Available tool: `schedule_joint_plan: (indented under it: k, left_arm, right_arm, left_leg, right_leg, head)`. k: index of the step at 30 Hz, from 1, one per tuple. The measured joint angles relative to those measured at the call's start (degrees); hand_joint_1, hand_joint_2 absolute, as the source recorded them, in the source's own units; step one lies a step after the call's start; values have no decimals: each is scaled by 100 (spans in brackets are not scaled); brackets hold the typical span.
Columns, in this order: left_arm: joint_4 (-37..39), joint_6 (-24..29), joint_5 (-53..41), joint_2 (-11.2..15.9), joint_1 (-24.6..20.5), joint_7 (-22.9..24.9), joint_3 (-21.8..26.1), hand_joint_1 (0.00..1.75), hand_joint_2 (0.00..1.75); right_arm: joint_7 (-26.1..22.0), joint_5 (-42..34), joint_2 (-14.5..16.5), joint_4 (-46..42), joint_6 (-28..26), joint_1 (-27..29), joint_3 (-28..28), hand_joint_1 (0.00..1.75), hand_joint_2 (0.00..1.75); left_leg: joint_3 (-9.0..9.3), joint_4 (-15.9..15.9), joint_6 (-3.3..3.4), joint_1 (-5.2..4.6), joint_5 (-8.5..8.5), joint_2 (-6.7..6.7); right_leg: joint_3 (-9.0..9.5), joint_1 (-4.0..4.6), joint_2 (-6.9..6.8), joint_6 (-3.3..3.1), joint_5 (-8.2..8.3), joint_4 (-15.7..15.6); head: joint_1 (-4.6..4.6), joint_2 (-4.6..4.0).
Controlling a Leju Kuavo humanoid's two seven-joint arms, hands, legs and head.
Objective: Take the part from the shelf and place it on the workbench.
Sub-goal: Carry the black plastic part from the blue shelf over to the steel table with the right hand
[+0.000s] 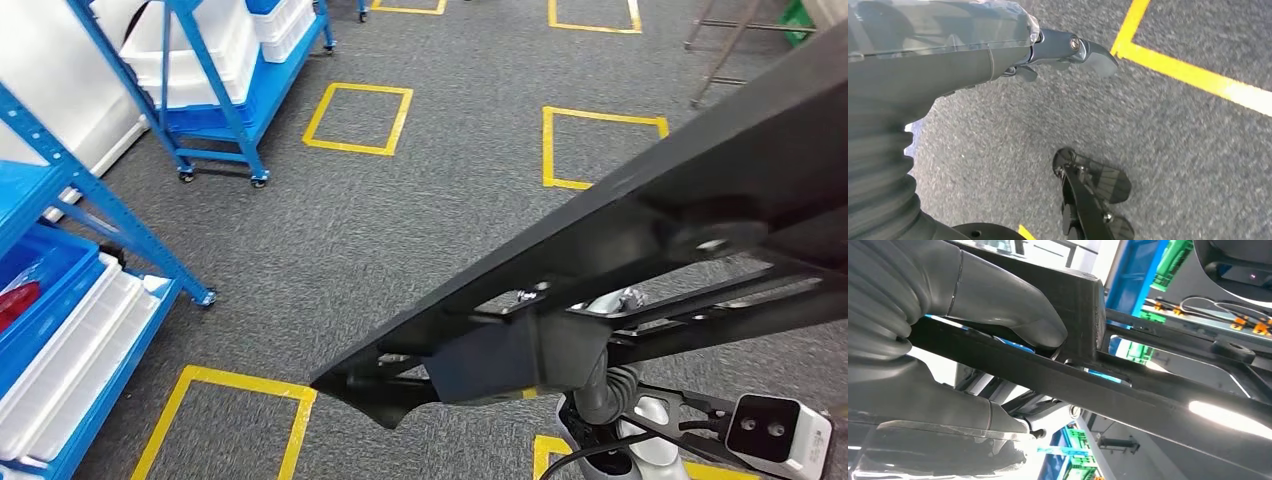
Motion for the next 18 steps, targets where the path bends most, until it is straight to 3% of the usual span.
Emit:
schedule_joint_plan:
  k: [1,2,4,6,8,9,11,12,14,15,16,18]
  left_arm:
    - [0,-19,-6,1,5,-3,2,0,175]
    - [0,-37,-16,1,5,-4,2,0,175]
    - [0,-56,-32,4,6,10,3,0,175]
    - [0,-47,-35,8,6,30,5,0,175]
    - [0,-26,-28,10,-2,39,8,0,175]
    - [0,-17,-21,11,-10,39,13,0,175]
    - [0,5,8,12,-16,4,40,0,175]
    - [0,13,25,14,-12,-22,65,0,175]
    - [0,17,56,22,9,-66,115,0,175]
    - [0,11,61,27,15,-74,132,0,175]
    - [0,5,63,31,17,-77,141,0,175]
    - [0,-2,68,33,10,-76,151,0,175]
  right_arm:
    - [13,-7,-7,9,-7,-10,18,175,175]
    - [35,-18,-12,13,-26,-27,33,175,175]
    - [119,-49,-18,13,-97,-79,65,175,175]
    - [232,-76,-18,7,-180,-125,108,175,175]
    - [314,-93,-19,-9,-230,-147,143,175,175]
    - [338,-100,-19,-21,-251,-157,155,175,175]
    - [358,-107,-21,-37,-290,-202,185,175,175]
    - [350,-110,-21,-39,-306,-215,203,175,175]
    - [314,-112,-25,-29,-323,-200,227,175,175]
    - [292,-113,-27,-22,-326,-175,233,175,175]
    - [271,-113,-29,-15,-326,-152,236,175,175]
    - [245,-115,-31,-4,-319,-127,243,175,175]
  left_leg:
    - [3,-93,16,-1,143,-9]
    - [116,-413,41,-1,379,-47]
    - [424,-1215,101,9,801,-329]
    - [578,-1610,134,5,924,-567]
    - [603,-1668,168,-5,924,-506]
    - [622,-1706,199,0,944,-436]
    - [663,-1778,262,12,977,-273]
    - [674,-1789,281,-1,978,-187]
    - [675,-1787,300,-23,964,-14]
    - [676,-1785,300,-28,955,68]
    - [679,-1781,294,-30,944,146]
    - [703,-1767,267,-33,913,273]
  right_leg:
    - [10,9,78,0,-2,3]
    - [25,16,158,4,-6,7]
    - [36,20,303,26,-15,25]
    - [-11,-8,442,88,-5,41]
    - [-59,-39,575,174,25,34]
    - [-78,-36,523,207,11,58]
    - [-235,-16,214,258,-178,375]
    - [-396,-21,13,276,-349,701]
    - [-768,-58,-148,317,-640,1419]
    - [-862,-76,-174,332,-662,1592]
    - [-845,-89,-197,341,-583,1552]
    - [-476,-91,-346,333,-236,877]
  head:
    - [0,0]
    - [0,0]
    - [0,0]
    - [-1,0]
    - [-1,0]
    - [-1,0]
    - [-1,0]
    - [-1,0]
    - [0,0]
    - [0,0]
    - [0,0]
    - [0,0]
